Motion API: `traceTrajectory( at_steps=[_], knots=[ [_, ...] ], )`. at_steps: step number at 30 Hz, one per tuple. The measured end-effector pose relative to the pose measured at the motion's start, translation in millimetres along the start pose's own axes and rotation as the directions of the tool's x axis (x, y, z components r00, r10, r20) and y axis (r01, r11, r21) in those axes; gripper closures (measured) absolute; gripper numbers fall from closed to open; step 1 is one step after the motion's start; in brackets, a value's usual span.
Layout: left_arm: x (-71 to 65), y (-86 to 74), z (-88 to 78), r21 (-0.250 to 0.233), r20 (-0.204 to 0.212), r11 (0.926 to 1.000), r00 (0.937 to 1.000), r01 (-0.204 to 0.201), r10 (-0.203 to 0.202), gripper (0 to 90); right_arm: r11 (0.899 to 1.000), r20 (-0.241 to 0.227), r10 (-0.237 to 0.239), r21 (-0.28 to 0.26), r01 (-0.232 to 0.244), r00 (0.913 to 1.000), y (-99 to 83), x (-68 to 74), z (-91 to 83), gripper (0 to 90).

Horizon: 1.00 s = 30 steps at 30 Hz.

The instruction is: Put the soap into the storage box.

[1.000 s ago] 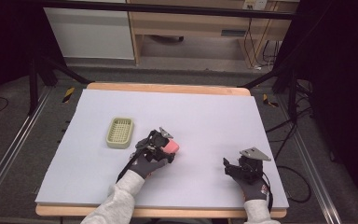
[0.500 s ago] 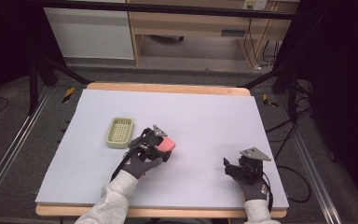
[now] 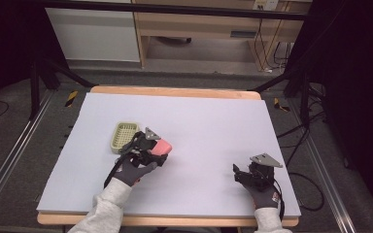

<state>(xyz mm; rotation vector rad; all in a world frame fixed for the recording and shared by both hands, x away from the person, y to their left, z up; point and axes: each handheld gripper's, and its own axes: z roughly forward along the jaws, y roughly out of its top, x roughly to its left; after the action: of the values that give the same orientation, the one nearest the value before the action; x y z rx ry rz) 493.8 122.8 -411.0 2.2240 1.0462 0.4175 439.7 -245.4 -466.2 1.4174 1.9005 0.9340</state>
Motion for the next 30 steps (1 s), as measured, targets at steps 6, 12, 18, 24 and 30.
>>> traceTrajectory(
  at_steps=[6, 12, 18, 24, 30],
  knots=[
    [9.4, -7.0, -9.2, -0.010, -0.015, 0.9997, 0.9996, 0.023, -0.023, 37.3, 1.000, 0.002, 0.001, 0.000, -0.001, 1.0000, -0.1, -0.2, 0.3, 16.1],
    [16.7, -11.8, -16.7, -0.026, -0.030, 0.9986, 0.9985, 0.045, -0.046, 37.3, 1.000, 0.003, -0.001, 0.003, 0.001, 1.0000, -0.3, -0.3, 0.3, 16.1],
    [24.1, -13.8, -21.2, -0.036, -0.048, 0.9974, 0.9968, 0.062, -0.064, 37.3, 1.000, 0.002, -0.001, 0.000, 0.001, 1.0000, -0.1, 0.1, -0.3, 16.1],
    [32.7, -15.6, -25.3, -0.043, -0.064, 0.9957, 0.9944, 0.082, -0.085, 37.3, 1.000, -0.003, -0.001, -0.002, 0.001, 1.0000, 0.3, 0.8, -0.5, 16.1],
    [44.1, -17.6, -31.0, -0.062, -0.088, 0.9922, 0.9896, 0.108, -0.114, 37.3, 1.000, -0.001, -0.002, -0.002, 0.002, 1.0000, 0.2, 0.4, -0.5, 16.1]
  ],
)
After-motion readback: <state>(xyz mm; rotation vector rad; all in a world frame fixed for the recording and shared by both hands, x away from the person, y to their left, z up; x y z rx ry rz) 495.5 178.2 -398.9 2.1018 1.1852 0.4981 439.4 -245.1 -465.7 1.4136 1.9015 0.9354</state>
